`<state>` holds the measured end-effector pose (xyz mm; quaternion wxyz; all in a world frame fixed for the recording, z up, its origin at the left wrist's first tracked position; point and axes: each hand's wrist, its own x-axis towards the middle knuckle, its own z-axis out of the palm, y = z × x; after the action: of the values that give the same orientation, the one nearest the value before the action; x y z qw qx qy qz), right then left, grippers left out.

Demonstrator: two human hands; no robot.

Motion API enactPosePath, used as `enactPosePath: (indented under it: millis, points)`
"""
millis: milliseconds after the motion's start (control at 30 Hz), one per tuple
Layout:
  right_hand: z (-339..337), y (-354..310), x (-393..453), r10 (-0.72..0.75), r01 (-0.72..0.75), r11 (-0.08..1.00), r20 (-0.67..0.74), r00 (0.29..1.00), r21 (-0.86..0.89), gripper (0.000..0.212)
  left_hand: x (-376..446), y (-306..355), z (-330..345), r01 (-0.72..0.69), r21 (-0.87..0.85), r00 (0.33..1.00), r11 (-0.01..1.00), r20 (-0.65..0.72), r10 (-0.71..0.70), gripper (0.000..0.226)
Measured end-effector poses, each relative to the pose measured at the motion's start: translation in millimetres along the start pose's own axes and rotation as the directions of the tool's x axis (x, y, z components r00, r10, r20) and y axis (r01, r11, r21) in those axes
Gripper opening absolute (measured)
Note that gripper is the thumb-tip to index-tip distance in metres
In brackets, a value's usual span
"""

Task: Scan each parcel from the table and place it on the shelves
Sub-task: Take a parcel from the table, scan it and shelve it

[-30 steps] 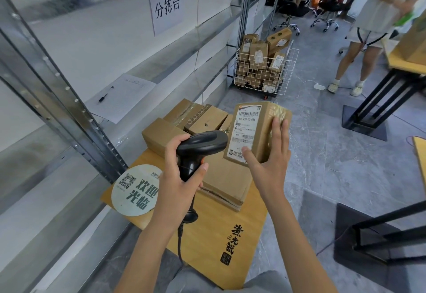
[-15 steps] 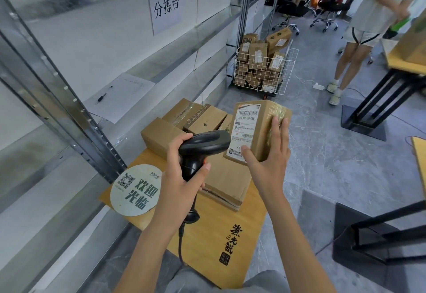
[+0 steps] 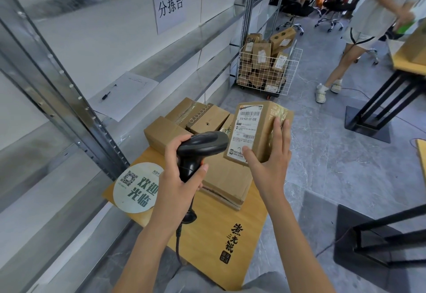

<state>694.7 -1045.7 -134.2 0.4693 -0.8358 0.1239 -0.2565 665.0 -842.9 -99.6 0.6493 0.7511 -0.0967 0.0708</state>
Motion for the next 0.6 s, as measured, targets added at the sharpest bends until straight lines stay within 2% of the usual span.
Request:
enactPosePath:
  millis: [167,267,600]
  points:
    - [5.0,-9.9,-6.2,0.033,-0.036,0.998,0.076,0.997,0.042,0.095,-5.7,-2.3,-15.2,0.036,0.057,0.996,0.998,-0.078,-0.032,0.064]
    - [13.6,-16.7,-11.3,0.057,-0.076,0.992,0.179,0.982,0.103,0.098,-10.6,-5.3,-32.3,0.084,0.100,0.984,0.991,-0.165,-0.067,0.063]
    - [72.6,-62.7,-50.2,-0.045,-0.097,0.958,0.477,0.878,0.269,0.095,-38.3,-13.1,-124.0,0.172,0.161,0.905,0.972,-0.417,-0.091,0.066]
